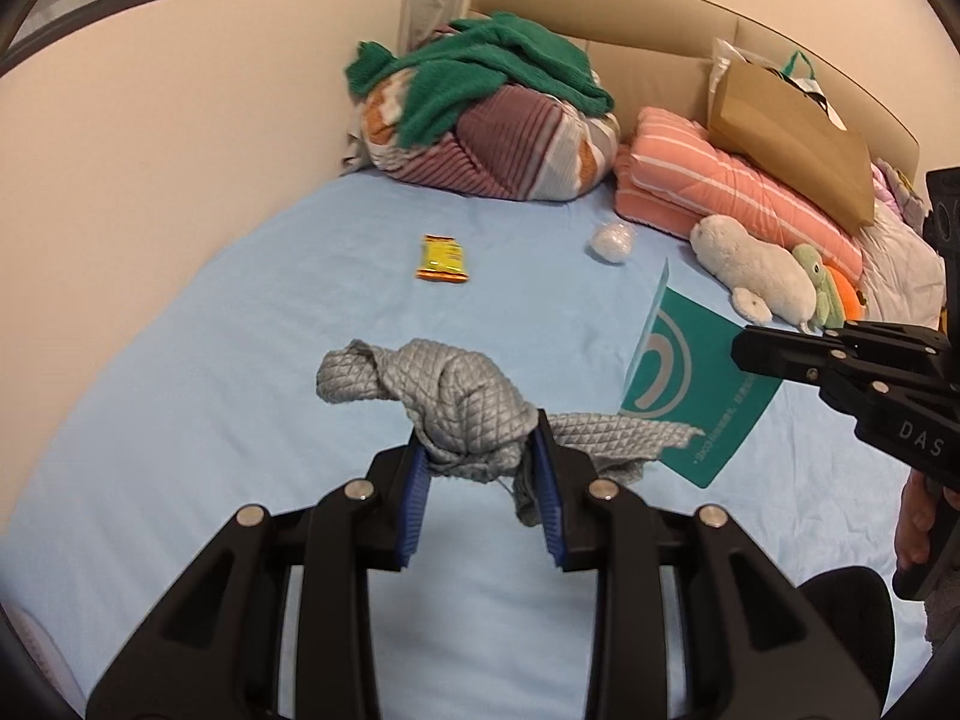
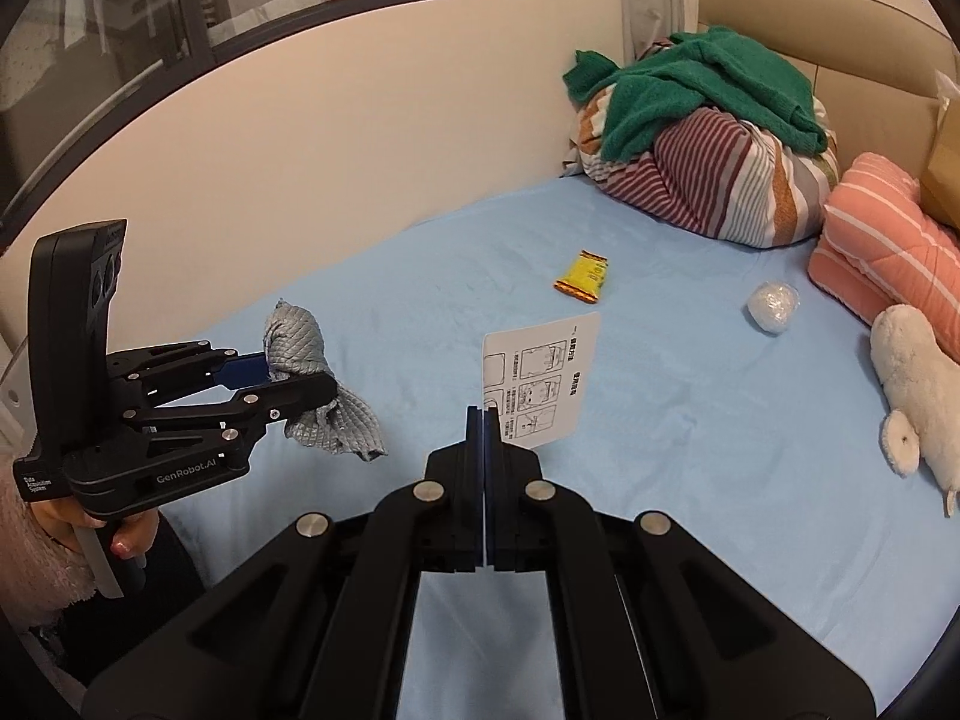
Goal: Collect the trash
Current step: 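Carry the grey sock and teal card over the grey bin with both tools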
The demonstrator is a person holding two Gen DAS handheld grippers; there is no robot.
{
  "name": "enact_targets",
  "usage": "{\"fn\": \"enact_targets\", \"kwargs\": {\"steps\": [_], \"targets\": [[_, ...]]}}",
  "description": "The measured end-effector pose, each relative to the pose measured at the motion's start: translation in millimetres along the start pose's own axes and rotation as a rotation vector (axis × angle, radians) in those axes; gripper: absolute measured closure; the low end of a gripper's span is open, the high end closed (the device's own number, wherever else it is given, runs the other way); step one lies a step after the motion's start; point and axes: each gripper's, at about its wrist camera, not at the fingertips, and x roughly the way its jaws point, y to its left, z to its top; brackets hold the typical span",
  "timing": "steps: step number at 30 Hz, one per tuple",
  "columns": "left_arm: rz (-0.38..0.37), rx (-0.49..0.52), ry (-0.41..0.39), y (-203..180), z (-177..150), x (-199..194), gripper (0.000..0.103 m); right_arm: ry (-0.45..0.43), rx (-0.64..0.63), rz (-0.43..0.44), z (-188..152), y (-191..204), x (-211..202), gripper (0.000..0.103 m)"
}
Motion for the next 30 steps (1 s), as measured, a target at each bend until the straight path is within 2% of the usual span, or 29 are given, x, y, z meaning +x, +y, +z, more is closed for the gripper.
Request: {"fn": "enact_targets", "kwargs": {"steps": [7,13,30], "targets": [[0.103,-0.060,-0.035,44,-24,-73,0.071,-0.027,-0.072,0.078,5,73,-16,0.103],[0.207,-0.136,-0.064,91,-47,-131,0.071,-0.046,-0.149,0.179,16,145,-16,0.103],[0.559,-0.356,-0.164,212,-113,-309,0.071,-0.101,-0.405,0.537,56,361,-10,0.103]]}}
